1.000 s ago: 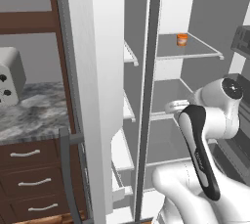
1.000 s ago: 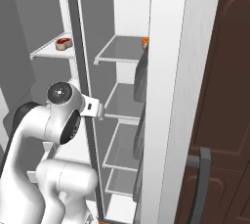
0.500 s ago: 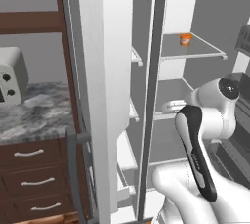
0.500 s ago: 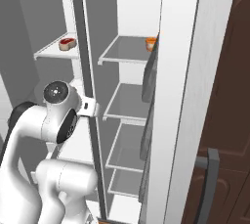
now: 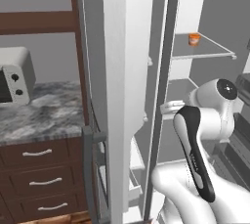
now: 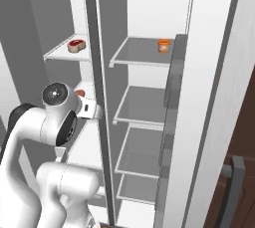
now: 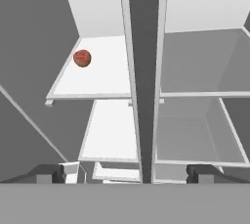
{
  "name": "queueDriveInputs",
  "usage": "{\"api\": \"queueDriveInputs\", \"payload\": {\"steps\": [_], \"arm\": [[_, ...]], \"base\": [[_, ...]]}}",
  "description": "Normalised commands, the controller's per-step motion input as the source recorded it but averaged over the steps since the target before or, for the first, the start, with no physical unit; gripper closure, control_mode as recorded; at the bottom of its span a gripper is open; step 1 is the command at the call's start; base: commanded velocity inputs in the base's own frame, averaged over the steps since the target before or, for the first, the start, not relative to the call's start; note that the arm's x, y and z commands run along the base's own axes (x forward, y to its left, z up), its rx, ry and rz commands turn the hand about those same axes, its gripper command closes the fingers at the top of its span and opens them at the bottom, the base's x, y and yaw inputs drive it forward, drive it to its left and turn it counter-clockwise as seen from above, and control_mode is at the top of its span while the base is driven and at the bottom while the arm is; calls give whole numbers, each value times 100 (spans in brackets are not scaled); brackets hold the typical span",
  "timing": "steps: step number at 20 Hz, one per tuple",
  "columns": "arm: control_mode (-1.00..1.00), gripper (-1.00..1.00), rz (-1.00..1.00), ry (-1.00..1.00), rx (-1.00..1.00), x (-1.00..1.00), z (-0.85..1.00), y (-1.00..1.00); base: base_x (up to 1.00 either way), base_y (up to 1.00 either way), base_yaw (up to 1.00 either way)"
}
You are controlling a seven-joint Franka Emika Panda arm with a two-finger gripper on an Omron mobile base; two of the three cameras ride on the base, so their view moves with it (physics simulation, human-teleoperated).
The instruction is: Pick up the frozen steak from the freezer, place it on any shelf in the fridge, and close the fridge and freezer doors when done.
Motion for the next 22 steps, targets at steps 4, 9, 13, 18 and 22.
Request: {"api": "queueDriveInputs", "payload": {"steps": [4, 9, 13, 18, 22], "arm": [[100, -100, 0, 0, 0, 0, 0, 0], [100, -100, 0, 0, 0, 0, 0, 0], [100, -100, 0, 0, 0, 0, 0, 0], [100, -100, 0, 0, 0, 0, 0, 0], [100, -100, 0, 0, 0, 0, 0, 0]], "base": [[43, 0, 0], [21, 0, 0], [0, 4, 0], [0, 15, 0], [0, 9, 0]]}}
